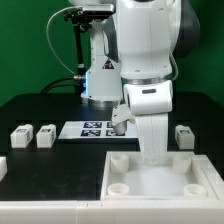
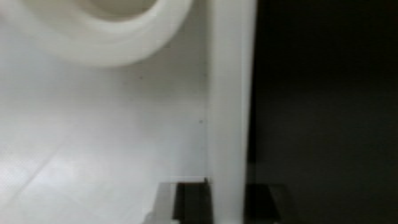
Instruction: Assemble one leg
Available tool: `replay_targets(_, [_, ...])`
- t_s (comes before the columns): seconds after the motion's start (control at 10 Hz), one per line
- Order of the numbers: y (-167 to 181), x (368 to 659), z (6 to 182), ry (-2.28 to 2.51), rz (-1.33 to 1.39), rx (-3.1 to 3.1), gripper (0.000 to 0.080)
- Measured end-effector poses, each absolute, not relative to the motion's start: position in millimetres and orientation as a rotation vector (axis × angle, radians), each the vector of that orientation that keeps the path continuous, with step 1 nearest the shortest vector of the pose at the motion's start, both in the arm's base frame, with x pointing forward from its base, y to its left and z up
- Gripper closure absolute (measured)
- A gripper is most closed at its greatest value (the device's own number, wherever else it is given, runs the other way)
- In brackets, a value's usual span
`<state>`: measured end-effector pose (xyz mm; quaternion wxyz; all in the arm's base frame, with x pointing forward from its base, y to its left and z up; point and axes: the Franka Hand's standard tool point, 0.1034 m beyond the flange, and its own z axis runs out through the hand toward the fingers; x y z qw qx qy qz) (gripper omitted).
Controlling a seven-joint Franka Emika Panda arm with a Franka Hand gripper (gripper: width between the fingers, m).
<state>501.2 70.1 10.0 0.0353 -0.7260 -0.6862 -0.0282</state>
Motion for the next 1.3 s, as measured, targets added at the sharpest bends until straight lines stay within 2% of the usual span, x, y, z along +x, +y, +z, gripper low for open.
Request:
replay_targets(0.1, [70, 501, 9.6, -2.107, -0.086, -2.232, 0.0667])
replay_targets(0.2, [69, 501, 9.4, -2.106, -0.085, -2.232, 0.0531])
replay_targets(0.3, [69, 501, 9.2, -2.105, -0.085, -2.232, 0.0329])
replay_targets(0.4, [69, 501, 9.1, -2.105, -0.085, -2.233, 0.0329])
replay_targets(0.5, [69, 501, 9.0, -2.104, -0.085, -2.233, 0.0213])
replay_targets(0.6, [69, 501, 8.9, -2.104, -0.084, -2.233, 0.0163])
replay_targets(1.1, [69, 501, 9.5, -2.093, -0.085, -2.244, 0.0151])
replay_targets(1.3, [83, 495, 43.4, -1.940, -0.079, -2.411, 0.0150])
